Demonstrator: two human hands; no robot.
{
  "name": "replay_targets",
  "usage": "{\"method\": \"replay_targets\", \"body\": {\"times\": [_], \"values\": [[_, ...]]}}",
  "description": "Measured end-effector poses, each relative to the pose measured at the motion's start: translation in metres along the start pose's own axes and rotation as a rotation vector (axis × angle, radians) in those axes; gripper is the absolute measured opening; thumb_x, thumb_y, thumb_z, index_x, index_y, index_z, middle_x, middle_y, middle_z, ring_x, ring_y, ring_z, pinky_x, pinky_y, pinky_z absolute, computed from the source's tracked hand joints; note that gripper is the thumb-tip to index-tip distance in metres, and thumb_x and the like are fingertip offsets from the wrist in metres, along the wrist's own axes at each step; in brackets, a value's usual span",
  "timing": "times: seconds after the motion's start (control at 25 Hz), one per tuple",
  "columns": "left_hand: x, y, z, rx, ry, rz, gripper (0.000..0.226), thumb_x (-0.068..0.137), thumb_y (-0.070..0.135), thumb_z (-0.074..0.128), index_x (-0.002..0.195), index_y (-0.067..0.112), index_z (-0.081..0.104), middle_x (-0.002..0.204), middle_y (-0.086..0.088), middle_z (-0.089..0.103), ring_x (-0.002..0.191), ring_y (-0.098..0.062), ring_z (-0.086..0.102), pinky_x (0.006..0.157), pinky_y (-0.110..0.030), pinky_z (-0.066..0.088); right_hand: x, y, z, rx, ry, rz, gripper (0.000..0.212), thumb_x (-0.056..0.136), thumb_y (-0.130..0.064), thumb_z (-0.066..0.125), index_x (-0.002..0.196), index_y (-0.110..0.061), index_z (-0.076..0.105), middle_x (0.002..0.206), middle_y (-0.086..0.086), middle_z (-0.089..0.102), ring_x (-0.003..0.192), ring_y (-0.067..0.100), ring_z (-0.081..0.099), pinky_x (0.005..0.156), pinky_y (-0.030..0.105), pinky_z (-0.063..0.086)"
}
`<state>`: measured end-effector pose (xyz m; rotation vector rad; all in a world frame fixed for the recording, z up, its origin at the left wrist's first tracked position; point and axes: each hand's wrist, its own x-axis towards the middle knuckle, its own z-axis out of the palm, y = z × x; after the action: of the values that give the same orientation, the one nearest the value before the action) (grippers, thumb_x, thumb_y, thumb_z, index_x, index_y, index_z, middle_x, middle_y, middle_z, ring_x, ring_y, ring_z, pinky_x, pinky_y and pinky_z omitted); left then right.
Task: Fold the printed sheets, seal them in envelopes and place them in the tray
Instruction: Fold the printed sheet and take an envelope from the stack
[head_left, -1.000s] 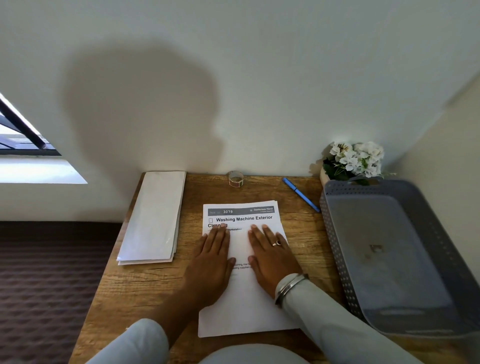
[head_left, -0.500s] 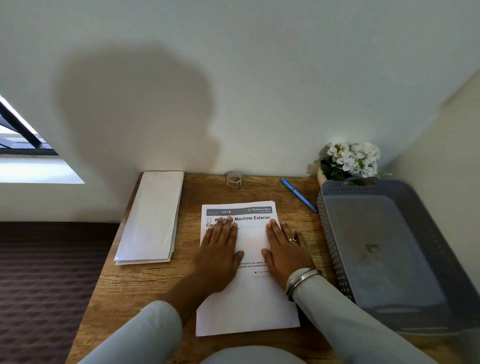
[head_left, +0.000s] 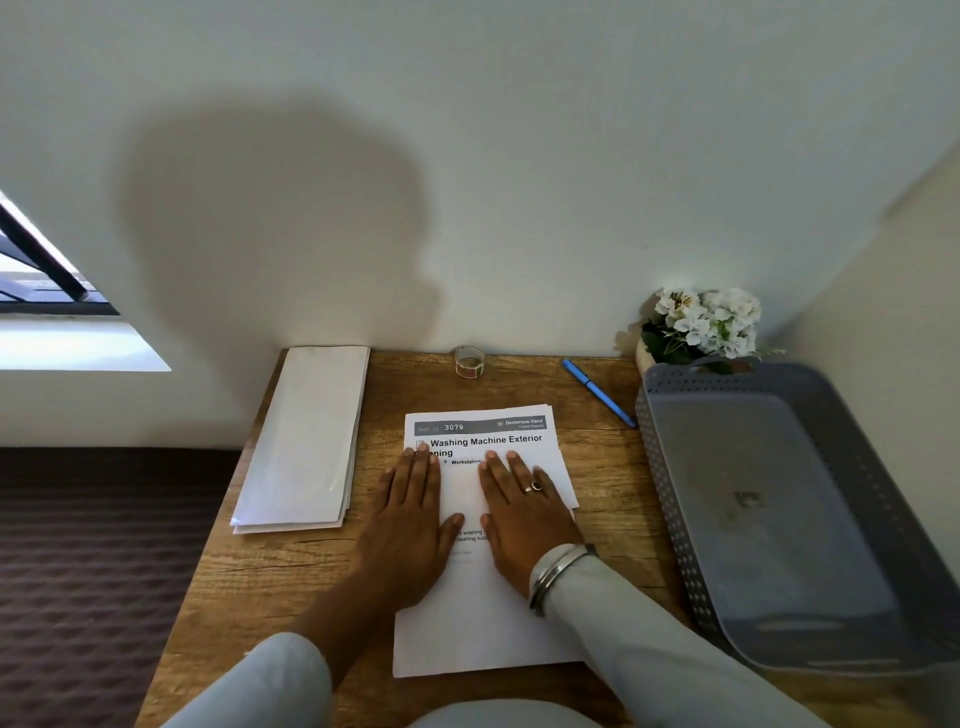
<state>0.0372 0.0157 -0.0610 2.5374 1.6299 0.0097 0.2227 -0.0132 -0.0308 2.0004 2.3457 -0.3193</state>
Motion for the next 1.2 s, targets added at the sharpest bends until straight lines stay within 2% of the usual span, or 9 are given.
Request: {"method": "replay_targets", "body": {"times": [0.16,0.24,0.36,0.6,0.72,0.84,0.92,1.04,1.2], "values": [[0.000,-0.001,0.000,-0.016,-0.002,0.004,0.080,0.099,0.063,0.016,0.159,0.010,0.010,0.167,-0.011,0.008,0.154,-0.027,0.003,0.124,-0.046,0.011,-0.008,0.042,-0.008,-0.015,-0.053,0.160,0.069,0.100,-0.049,0.028,0.157,-0.022,0.000,0.166,-0.002,-0.003,0.152,0.025,-0.002,0.122,0.049,0.009],[0.000,-0.003,-0.005,-0.011,0.028,0.016,0.082,0.097,0.065,0.022,0.156,0.008,0.027,0.162,-0.014,0.026,0.150,-0.032,0.021,0.120,-0.049,0.024,-0.009,0.056,-0.016,-0.021,-0.081,0.196,0.071,0.100,-0.052,0.029,0.157,-0.021,0.000,0.166,-0.001,-0.002,0.152,0.024,-0.001,0.122,0.048,0.010],[0.010,-0.007,-0.024,0.034,0.086,0.033,0.085,0.087,0.075,0.034,0.144,0.014,0.048,0.142,-0.008,0.050,0.129,-0.029,0.045,0.103,-0.047,0.042,-0.008,0.057,-0.020,-0.004,-0.126,0.192,0.072,0.100,-0.051,0.031,0.157,-0.020,0.001,0.166,-0.001,-0.002,0.152,0.023,-0.002,0.122,0.047,0.009],[0.041,-0.011,-0.050,-0.020,-0.140,-0.028,0.090,0.063,0.088,0.058,0.132,0.031,0.046,0.139,0.003,0.049,0.128,-0.022,0.043,0.107,-0.048,0.034,0.003,0.053,-0.042,-0.008,-0.173,0.151,0.077,0.093,-0.051,0.047,0.155,-0.020,0.013,0.164,0.003,0.013,0.151,0.026,0.010,0.121,0.049,0.013],[0.044,-0.009,-0.050,-0.107,-0.166,-0.008,0.071,0.064,0.078,0.068,0.119,0.036,0.051,0.132,0.008,0.051,0.123,-0.020,0.046,0.106,-0.045,0.035,0.011,0.040,-0.054,-0.001,-0.119,0.027,0.070,0.092,-0.046,0.054,0.152,-0.023,0.025,0.159,0.002,0.029,0.149,0.025,0.019,0.122,0.048,0.010],[0.038,-0.003,-0.053,-0.380,-0.083,0.012,0.033,0.077,0.056,0.073,0.098,0.036,0.058,0.111,0.017,0.062,0.103,-0.011,0.059,0.088,-0.032,0.051,0.020,0.028,-0.060,0.121,-0.038,-0.004,0.044,0.093,-0.039,0.056,0.136,-0.030,0.051,0.143,-0.002,0.052,0.137,0.020,0.041,0.120,0.043,0.009],[0.032,-0.001,-0.059,-0.580,-0.050,-0.031,0.017,0.083,0.046,0.073,0.091,0.036,0.061,0.103,0.020,0.065,0.091,-0.008,0.063,0.076,-0.028,0.057,0.023,0.026,-0.062,0.196,-0.029,-0.013,0.028,0.094,-0.035,0.057,0.120,-0.029,0.063,0.131,-0.003,0.062,0.127,0.019,0.050,0.116,0.039,0.021],[0.023,-0.008,-0.066,-0.790,0.005,-0.097,0.008,0.088,0.037,0.074,0.092,0.035,0.067,0.108,0.021,0.067,0.086,-0.006,0.067,0.071,-0.021,0.057,0.021,0.036,-0.061,0.384,-0.057,0.043,0.014,0.091,-0.035,0.061,0.100,-0.028,0.070,0.114,-0.004,0.070,0.110,0.019,0.061,0.097,0.032,0.048],[0.016,-0.015,-0.067,-0.872,0.028,-0.095,0.006,0.090,0.034,0.073,0.086,0.038,0.070,0.108,0.019,0.071,0.078,-0.002,0.071,0.062,-0.014,0.055,0.017,0.041,-0.064,0.516,-0.059,0.053,0.013,0.089,-0.030,0.066,0.096,-0.023,0.075,0.104,-0.005,0.072,0.097,0.013,0.064,0.090,0.032,0.054]]}}
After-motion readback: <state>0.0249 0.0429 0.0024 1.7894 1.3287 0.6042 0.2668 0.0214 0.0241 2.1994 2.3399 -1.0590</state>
